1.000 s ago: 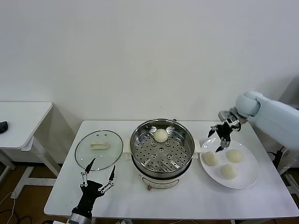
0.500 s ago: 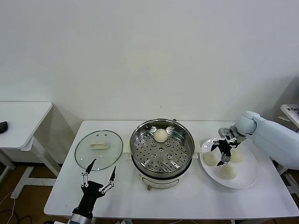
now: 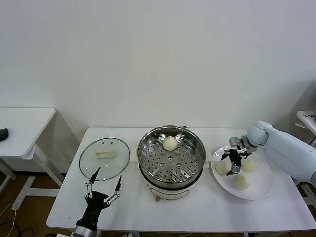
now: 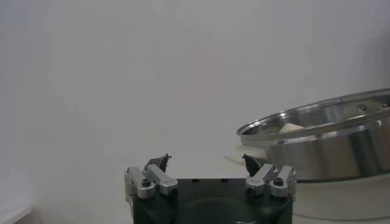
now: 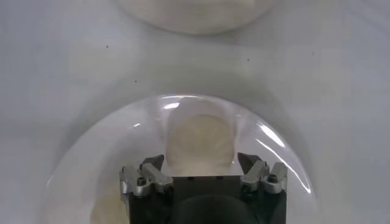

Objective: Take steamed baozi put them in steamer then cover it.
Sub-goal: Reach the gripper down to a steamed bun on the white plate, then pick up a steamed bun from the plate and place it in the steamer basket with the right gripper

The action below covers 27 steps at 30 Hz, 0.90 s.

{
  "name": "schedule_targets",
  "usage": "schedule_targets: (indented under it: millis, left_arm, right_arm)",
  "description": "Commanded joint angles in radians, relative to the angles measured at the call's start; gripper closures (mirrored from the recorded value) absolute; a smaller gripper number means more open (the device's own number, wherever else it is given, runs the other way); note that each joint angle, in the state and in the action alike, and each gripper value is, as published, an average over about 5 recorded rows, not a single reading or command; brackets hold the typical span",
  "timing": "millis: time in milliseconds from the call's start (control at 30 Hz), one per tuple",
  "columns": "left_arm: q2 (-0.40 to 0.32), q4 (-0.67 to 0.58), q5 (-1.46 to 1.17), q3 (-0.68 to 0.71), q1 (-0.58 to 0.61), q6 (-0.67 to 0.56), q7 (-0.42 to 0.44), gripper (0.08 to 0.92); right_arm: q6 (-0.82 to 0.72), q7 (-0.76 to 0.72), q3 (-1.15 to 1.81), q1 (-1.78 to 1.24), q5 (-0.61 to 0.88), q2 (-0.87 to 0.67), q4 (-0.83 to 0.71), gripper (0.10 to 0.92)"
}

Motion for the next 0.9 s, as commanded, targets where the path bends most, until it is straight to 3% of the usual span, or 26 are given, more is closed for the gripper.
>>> schedule_targets:
  millis: [33,233,433,633,900]
  left_arm:
    - [0.0,0.0,0.001,0.0,0.0,-0.001,0.0,0.177]
    - [0.002,-0.003,0.0,0.004,-0.002,-0.001,0.0,0.177]
    - [0.014,-0.005,-0.003,0.01,-0.007,-0.004,-0.001,0.177]
    - [0.028,-0.008,-0.005,0.021,-0.014,-0.008,-0.003,0.177]
    - [0.033,-0.008,-0.004,0.034,-0.025,-0.006,-0.005,0.177]
  right_arm:
    - [0.0,0.014,0.015,-0.014,0.005,0.005,-0.009,0.316]
    - [-0.007,-0.006,-0.024,0.061,0.039,-0.02,0.033,0.367]
    - [-0.004,-0.133,-0.211,0.372,0.095,-0.036,0.118,0.372]
    - [-0.032,-0.236,-0.469,0.723,0.266,0.055,0.205,0.372]
    - [-0.14,-0.164,-0.614,0.891,0.524,0.24,0.354,0.372]
